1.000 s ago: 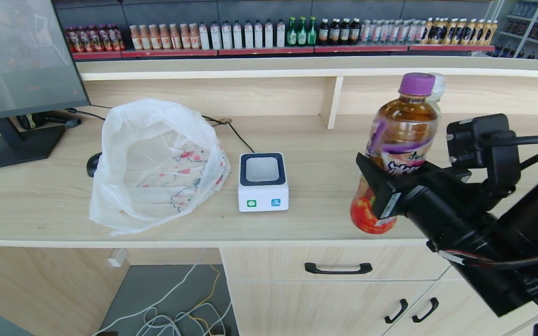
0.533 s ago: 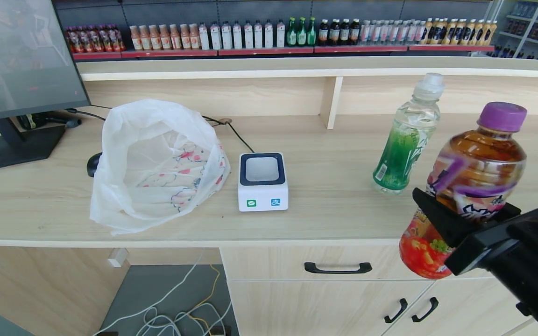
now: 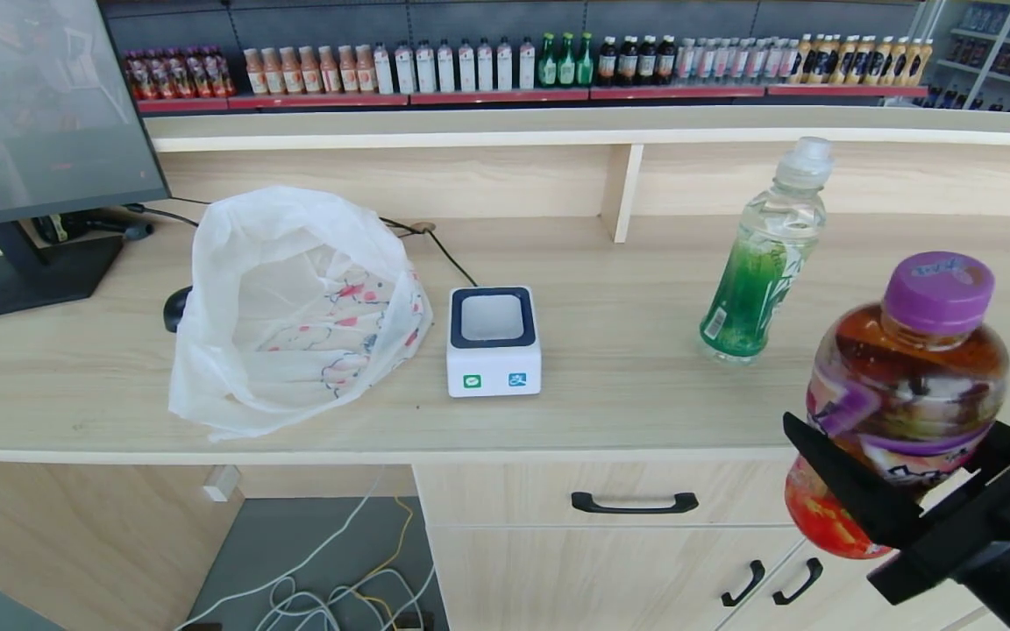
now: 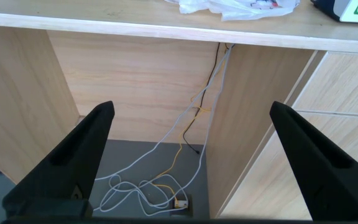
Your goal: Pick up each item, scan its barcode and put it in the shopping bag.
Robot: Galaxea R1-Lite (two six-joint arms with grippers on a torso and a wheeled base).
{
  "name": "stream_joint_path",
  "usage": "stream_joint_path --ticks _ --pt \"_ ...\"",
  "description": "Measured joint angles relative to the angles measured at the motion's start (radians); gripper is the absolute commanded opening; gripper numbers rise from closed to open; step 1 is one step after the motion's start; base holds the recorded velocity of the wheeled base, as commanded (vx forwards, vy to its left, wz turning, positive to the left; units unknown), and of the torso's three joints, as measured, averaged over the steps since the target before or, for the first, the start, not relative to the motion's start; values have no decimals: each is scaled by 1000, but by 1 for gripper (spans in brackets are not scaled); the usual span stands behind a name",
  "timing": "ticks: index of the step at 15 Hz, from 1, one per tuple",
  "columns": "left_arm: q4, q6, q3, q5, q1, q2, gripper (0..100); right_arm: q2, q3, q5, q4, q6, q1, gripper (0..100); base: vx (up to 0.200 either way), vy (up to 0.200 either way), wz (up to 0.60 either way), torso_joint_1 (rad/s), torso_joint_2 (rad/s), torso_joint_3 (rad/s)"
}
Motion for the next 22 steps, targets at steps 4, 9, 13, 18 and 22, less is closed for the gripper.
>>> stream_joint_path --ticks 4,9,13,18,22 --pt "0 0 0 0 0 0 100 0 14 0 0 -150 100 0 0 0 0 0 0 0" --pt "0 0 0 0 0 0 100 93 -44 0 0 -258 170 0 0 0 0 0 0 0" --pt "0 0 0 0 0 0 100 177 -142 0 -2 -432 185 0 0 0 0 0 0 0" --pt "0 0 0 1 0 0 100 221 -179 -5 -26 -574 242 0 0 0 0 0 0 0" --pt "0 0 0 0 0 0 100 270 -208 -6 -153 -697 277 0 0 0 0 0 0 0"
